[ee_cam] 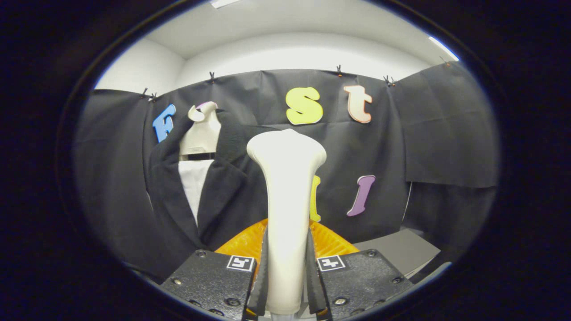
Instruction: Iron the clothes twice with a garment steamer, once on the left side and once on the right side.
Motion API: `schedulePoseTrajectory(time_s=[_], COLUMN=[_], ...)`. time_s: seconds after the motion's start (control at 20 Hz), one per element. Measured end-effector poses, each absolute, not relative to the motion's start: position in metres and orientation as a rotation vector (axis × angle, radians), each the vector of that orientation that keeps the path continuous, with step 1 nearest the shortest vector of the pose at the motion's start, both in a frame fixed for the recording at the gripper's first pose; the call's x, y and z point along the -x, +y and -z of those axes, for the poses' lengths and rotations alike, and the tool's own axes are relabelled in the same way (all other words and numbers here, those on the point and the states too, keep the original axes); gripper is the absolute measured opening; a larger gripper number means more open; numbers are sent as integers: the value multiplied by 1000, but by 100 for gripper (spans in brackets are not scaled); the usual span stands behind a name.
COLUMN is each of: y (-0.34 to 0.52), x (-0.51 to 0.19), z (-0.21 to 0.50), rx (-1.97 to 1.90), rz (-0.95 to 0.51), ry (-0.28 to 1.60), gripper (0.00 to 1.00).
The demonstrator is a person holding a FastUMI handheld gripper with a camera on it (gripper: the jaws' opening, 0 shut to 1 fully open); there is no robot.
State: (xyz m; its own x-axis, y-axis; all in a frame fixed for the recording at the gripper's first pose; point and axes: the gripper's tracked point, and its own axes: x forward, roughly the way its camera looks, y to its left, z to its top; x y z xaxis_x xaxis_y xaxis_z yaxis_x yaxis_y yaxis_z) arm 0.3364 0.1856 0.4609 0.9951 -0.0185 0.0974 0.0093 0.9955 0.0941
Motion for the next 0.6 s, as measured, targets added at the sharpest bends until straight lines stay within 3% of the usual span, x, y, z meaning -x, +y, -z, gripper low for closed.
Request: schedulePoseTrajectory(time_s=[0.6], y=[257], x=[-371], z=[-461], rx=[-1], rz=[16], ry=[-54], gripper=[38])
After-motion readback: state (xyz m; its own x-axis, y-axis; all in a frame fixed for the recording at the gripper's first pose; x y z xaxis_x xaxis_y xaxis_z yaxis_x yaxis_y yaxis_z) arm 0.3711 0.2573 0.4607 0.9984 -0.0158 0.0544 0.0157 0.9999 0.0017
